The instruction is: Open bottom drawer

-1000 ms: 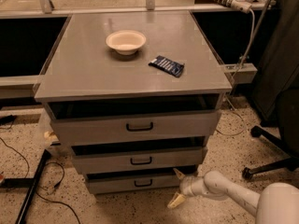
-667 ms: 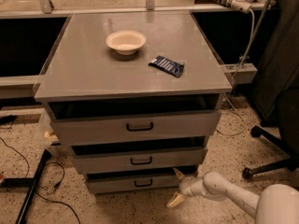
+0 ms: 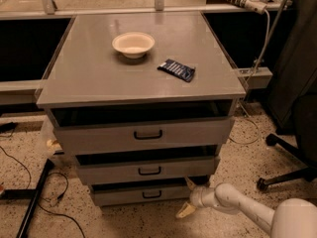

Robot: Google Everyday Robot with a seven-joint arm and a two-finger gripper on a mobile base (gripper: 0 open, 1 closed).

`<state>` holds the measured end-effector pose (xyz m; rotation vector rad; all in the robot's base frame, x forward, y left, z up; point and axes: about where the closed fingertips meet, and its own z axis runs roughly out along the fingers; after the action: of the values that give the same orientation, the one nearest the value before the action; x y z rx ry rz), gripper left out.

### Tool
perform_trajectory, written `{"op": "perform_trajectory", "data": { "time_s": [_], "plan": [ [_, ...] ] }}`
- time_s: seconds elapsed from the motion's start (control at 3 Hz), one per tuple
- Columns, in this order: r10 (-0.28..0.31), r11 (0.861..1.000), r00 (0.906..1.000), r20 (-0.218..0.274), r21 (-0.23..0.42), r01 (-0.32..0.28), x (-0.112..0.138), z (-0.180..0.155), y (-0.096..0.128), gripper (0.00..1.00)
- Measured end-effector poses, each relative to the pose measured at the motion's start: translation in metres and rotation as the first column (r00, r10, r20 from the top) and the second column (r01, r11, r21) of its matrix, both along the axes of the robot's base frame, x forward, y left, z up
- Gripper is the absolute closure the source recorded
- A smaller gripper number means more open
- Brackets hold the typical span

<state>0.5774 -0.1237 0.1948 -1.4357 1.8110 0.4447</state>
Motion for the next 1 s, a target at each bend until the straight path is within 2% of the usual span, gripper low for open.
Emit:
{"op": "perform_trajectory", "data": {
  "time_s": [0.33, 0.67, 1.0],
  "plan": [
    [0.060, 0.998, 0.9965, 0.058, -0.015, -0.059, 0.007, 0.001, 0.007, 0.00],
    [0.118, 0.991, 0.9828, 0.142, -0.074, -0.108, 0.020, -0.001, 0.013, 0.00],
    [0.119, 0.991, 0.9839, 0.133, -0.070, -0.111, 0.022, -0.004, 0.014, 0.00]
  ]
}}
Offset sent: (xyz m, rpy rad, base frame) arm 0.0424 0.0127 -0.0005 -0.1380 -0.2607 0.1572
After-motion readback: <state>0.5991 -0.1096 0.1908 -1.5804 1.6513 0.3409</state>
